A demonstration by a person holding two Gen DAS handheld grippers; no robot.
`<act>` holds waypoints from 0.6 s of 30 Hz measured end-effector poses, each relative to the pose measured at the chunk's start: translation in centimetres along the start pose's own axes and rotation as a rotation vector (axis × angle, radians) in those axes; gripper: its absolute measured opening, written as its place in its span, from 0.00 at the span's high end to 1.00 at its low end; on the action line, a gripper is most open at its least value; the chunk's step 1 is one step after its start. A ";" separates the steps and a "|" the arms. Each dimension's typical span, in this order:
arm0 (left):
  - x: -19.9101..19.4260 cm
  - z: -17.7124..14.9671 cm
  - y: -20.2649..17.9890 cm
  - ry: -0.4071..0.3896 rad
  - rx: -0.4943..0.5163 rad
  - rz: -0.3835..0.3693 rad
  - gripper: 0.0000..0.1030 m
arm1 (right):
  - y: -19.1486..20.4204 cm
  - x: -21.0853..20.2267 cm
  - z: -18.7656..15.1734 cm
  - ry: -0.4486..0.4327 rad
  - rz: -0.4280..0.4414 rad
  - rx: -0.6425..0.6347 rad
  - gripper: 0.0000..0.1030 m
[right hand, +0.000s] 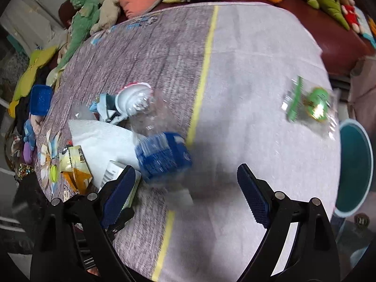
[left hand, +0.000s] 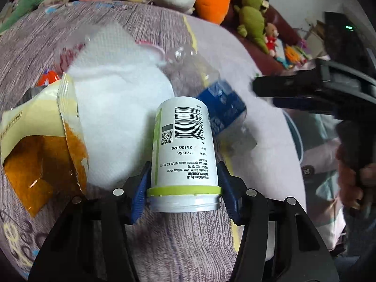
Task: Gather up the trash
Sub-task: 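Grasp the clear water bottle with the right tool, lifting it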
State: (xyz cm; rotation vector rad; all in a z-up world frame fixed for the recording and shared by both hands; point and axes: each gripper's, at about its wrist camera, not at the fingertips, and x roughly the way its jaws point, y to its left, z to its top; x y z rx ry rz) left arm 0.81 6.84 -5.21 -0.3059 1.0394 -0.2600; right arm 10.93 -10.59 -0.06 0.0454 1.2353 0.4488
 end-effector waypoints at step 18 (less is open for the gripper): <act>1.4 0.2 2.1 0.042 -0.019 -0.021 0.45 | 1.2 6.4 2.7 0.103 0.138 -0.019 0.36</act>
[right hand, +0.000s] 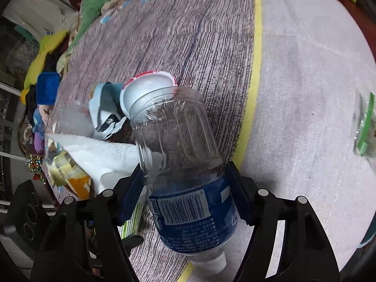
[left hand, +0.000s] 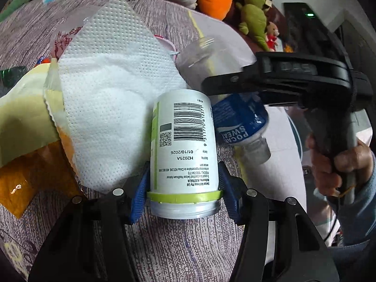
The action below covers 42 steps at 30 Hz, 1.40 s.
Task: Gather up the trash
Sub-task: 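Grasp the clear water bottle with the right tool, lifting it, then carry the pill bottle and water bottle over the teal bin and open both tools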
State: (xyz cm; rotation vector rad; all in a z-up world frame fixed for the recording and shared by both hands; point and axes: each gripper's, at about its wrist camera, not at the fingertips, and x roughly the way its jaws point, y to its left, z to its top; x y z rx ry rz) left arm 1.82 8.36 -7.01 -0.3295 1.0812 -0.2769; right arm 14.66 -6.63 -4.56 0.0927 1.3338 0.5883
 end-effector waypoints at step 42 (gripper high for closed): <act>3.8 7.5 -25.7 -0.033 0.390 -0.069 0.46 | -26.8 -24.6 -15.8 -0.560 -0.079 0.537 0.37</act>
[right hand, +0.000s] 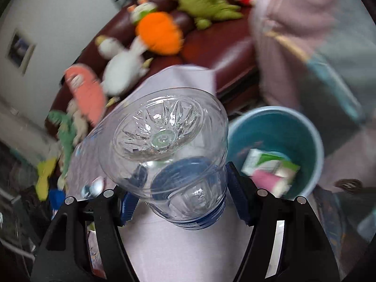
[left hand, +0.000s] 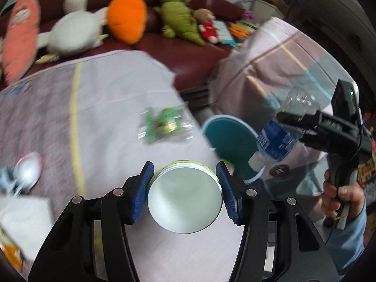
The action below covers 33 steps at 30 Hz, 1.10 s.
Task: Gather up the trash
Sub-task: 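Carry the pill bottle and water bottle over the teal bin and open both tools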
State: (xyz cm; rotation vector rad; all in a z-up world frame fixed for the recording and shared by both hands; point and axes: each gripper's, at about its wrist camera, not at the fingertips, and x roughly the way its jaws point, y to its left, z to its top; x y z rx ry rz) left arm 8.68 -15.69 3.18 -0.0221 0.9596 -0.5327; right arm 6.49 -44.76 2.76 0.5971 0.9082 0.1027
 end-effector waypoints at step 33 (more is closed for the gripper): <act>15.4 3.9 -11.1 0.193 0.155 -0.079 0.45 | -12.1 2.1 0.9 0.046 -0.205 0.172 0.21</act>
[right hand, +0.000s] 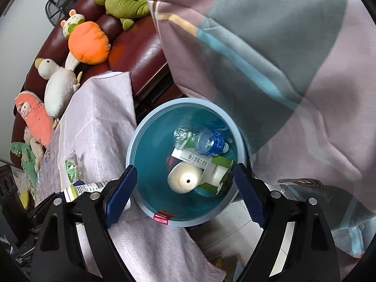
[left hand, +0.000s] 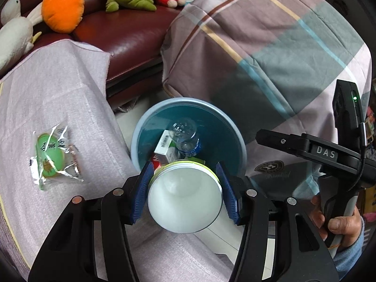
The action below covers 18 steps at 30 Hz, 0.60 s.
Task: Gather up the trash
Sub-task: 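Carry the pill bottle and water bottle over the teal bin and open both tools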
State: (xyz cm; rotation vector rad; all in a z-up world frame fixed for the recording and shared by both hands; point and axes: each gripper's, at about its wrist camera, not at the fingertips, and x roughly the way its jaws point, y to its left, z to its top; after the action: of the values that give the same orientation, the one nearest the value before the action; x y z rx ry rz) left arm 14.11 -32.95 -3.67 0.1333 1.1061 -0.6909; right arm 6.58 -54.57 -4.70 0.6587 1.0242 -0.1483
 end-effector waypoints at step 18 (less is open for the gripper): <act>-0.9 -1.0 0.9 -0.016 -0.011 0.060 0.14 | 2.3 -1.4 -0.5 -0.038 -0.028 -0.046 0.18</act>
State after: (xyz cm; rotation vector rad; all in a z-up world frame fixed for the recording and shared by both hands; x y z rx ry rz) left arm 13.63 -31.39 -3.60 0.1504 1.0864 -0.6313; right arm 6.40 -52.73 -2.72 0.5985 0.9979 -0.1604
